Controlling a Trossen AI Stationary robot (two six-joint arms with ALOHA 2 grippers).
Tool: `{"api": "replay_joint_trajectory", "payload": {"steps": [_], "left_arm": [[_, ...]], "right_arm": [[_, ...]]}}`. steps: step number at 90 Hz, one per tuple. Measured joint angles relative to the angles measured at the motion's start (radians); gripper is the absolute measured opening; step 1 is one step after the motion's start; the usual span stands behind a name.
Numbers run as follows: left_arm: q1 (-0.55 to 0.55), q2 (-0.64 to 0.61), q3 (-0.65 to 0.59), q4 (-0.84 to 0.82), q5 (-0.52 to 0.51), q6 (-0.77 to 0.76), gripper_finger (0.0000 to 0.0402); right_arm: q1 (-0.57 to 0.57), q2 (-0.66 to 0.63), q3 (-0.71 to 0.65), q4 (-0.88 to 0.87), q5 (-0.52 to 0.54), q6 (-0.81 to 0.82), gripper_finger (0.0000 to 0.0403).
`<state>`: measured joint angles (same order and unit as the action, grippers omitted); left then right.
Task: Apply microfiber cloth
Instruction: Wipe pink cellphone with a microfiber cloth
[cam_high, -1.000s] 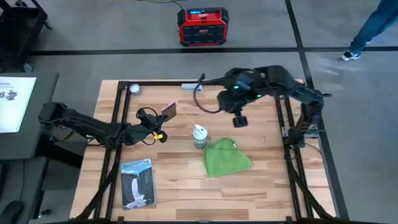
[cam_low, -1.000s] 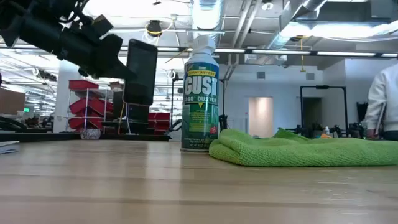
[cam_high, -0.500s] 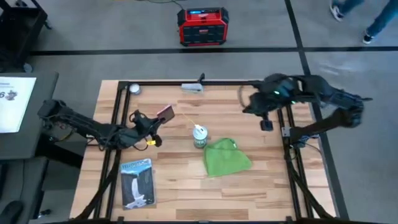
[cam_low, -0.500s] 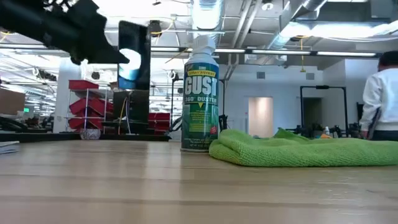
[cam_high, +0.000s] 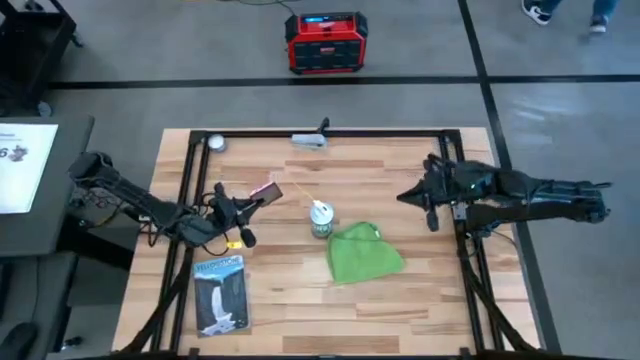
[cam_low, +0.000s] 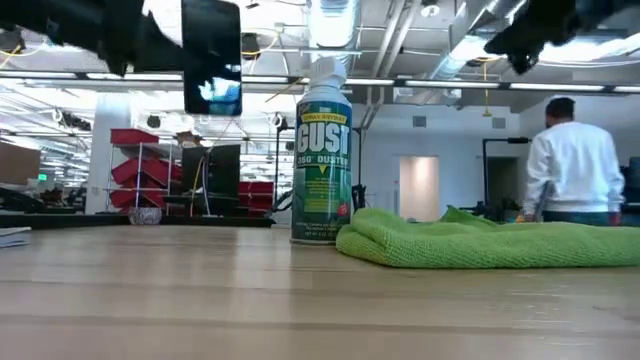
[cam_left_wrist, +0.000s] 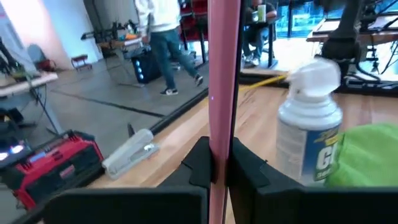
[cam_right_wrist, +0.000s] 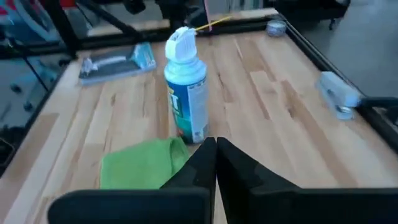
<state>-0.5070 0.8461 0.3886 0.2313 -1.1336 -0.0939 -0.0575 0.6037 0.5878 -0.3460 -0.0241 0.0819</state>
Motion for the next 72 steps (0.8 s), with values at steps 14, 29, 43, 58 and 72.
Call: {"api": "replay_joint_trajectory", "payload": {"steps": [14, 29, 43, 58, 72], "left_arm": [[-0.039, 0.015, 0.026, -0.049, -0.041, -0.005, 0.0003], [-0.057, 0.026, 0.027, -0.1, -0.05, -0.061, 0.0003], [-0.068, 0.047, 0.027, -0.116, -0.062, -0.088, 0.0003], [-0.069, 0.073, 0.027, -0.115, -0.065, -0.097, 0.0003], [-0.068, 0.072, 0.027, -0.108, -0.08, -0.096, 0.0003]], "right_arm": [[0.051, -0.011, -0.181, 0.301, -0.005, 0.018, 0.0], [0.067, -0.01, -0.327, 0.556, -0.017, 0.018, 0.0], [0.04, -0.006, -0.447, 0.796, -0.083, 0.019, 0.0], [0.005, 0.045, -0.555, 0.979, -0.084, 0.094, 0.0], [0.018, 0.155, -0.569, 1.048, -0.083, 0.185, 0.0]]}}
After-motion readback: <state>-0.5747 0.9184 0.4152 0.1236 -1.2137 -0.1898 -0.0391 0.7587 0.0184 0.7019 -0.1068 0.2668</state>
